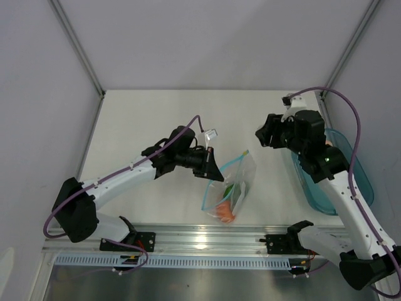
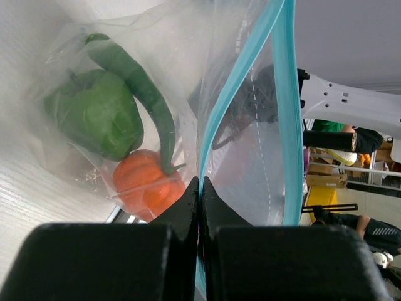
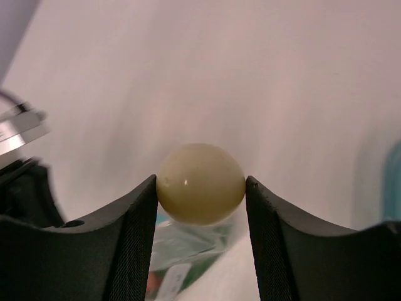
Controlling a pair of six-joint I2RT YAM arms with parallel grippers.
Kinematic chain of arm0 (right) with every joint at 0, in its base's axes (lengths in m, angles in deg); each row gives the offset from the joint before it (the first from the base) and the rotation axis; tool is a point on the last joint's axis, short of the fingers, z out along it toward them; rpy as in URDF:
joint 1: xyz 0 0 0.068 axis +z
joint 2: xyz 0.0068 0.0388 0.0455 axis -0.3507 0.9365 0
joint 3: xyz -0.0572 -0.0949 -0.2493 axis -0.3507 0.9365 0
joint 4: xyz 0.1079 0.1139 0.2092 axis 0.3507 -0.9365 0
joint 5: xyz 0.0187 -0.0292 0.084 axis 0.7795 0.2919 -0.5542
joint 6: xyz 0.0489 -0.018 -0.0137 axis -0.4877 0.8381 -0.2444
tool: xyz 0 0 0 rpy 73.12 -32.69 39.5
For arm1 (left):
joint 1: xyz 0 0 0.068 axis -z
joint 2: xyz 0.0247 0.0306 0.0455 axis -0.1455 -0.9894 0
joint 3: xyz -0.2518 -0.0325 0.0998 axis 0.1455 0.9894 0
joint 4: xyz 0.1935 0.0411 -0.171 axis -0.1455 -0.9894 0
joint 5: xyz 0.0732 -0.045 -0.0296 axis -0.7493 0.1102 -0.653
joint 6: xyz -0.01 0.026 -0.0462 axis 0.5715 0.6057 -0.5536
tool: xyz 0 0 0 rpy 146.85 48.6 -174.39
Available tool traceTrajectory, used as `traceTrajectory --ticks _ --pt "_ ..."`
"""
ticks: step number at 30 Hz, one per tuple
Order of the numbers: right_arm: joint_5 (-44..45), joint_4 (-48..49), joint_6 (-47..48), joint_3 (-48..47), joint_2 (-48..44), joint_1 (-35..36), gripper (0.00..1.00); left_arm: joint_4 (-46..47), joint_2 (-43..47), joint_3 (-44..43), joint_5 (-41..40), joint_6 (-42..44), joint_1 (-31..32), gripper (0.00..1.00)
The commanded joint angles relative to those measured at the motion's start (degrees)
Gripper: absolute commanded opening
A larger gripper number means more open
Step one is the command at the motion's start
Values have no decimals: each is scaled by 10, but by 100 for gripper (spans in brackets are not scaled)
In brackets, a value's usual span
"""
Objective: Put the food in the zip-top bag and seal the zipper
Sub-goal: Pick up the fake food from the bin, then place the fake food in the zipper food storage bag.
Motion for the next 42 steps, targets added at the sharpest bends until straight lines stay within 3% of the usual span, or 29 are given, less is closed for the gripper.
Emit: traceTrajectory --ticks 1,8,13,21,23,24,28,29,32,34,42 --pt "-183 -29 -11 -22 -3 47 0 17 24 3 -10 -4 3 1" --pt "-184 -36 -21 -10 -20 210 0 11 25 1 -13 -2 2 1" --pt "-125 -54 -31 -4 -20 305 0 10 22 -7 -13 -2 3 1" --pt "-103 -71 -41 16 -8 326 1 9 11 -25 -8 -2 3 0" --pt "-93 -76 -42 19 -7 326 8 7 13 -26 -9 -2 2 1" --pt "-94 -76 -42 21 -7 326 21 5 13 -26 -9 -2 3 1" --pt "-89 -73 -46 31 -7 326 50 5 11 -26 -9 -1 2 1" --pt "-86 -72 -47 34 -9 326 66 5 11 -27 -8 -1 3 1" --pt "-79 -69 -48 38 -11 327 77 6 9 -29 -6 -1 2 1" --pt "-68 -67 -49 38 -10 327 99 6 8 -29 -7 0 3 0" --pt "-57 -51 -57 24 1 327 99 6 12 -27 -7 -2 3 1"
